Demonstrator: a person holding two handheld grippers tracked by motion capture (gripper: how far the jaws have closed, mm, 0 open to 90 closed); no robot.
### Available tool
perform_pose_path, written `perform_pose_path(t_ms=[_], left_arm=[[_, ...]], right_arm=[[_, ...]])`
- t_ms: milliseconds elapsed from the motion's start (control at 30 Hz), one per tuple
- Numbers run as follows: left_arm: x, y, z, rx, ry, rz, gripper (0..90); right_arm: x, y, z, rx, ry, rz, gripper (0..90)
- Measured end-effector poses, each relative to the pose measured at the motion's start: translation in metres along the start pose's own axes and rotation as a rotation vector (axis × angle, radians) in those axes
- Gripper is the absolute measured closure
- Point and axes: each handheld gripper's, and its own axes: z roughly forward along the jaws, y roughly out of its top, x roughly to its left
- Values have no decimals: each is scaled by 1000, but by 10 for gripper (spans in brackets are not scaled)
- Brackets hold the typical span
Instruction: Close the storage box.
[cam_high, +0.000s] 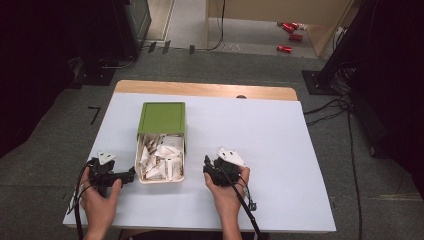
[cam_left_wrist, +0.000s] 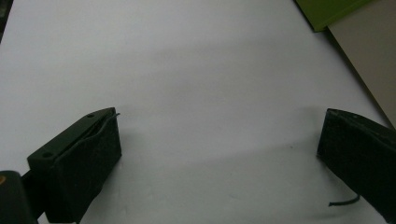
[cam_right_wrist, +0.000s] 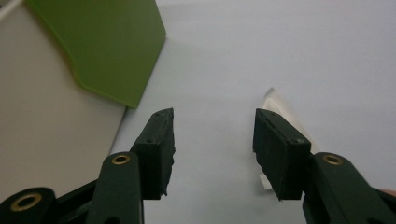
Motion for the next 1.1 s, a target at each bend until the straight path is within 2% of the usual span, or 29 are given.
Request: perform_pose_path(t_ms=[200, 233, 300, 400, 500, 533, 800, 900, 1100], left_arm=[[0, 0, 0, 0, 0, 0, 0], [0, 0, 0, 0, 0, 0, 0], [0, 0, 0, 0, 0, 0, 0], [0, 0, 0, 1, 0, 0, 0], [0, 0, 0, 1, 0, 0, 0], [0, 0, 0, 1, 0, 0, 0], [0, 0, 0, 1, 0, 0, 0], [0, 0, 0, 1, 0, 0, 0], [0, 0, 0, 1, 0, 0, 0]], right_arm=[[10, 7, -7, -16, 25, -9, 492], [14, 9, -9, -8, 49, 13, 497], [15, 10, -10, -6, 65, 22, 500], [25, 13, -14, -10, 104, 11, 506], [31, 12, -16, -15, 117, 0, 507], [37, 12, -19, -18, 128, -10, 508], [54, 17, -30, -39, 156, -32, 536], [56, 17, -32, -41, 149, -39, 545], [56, 19, -38, -58, 167, -25, 536]])
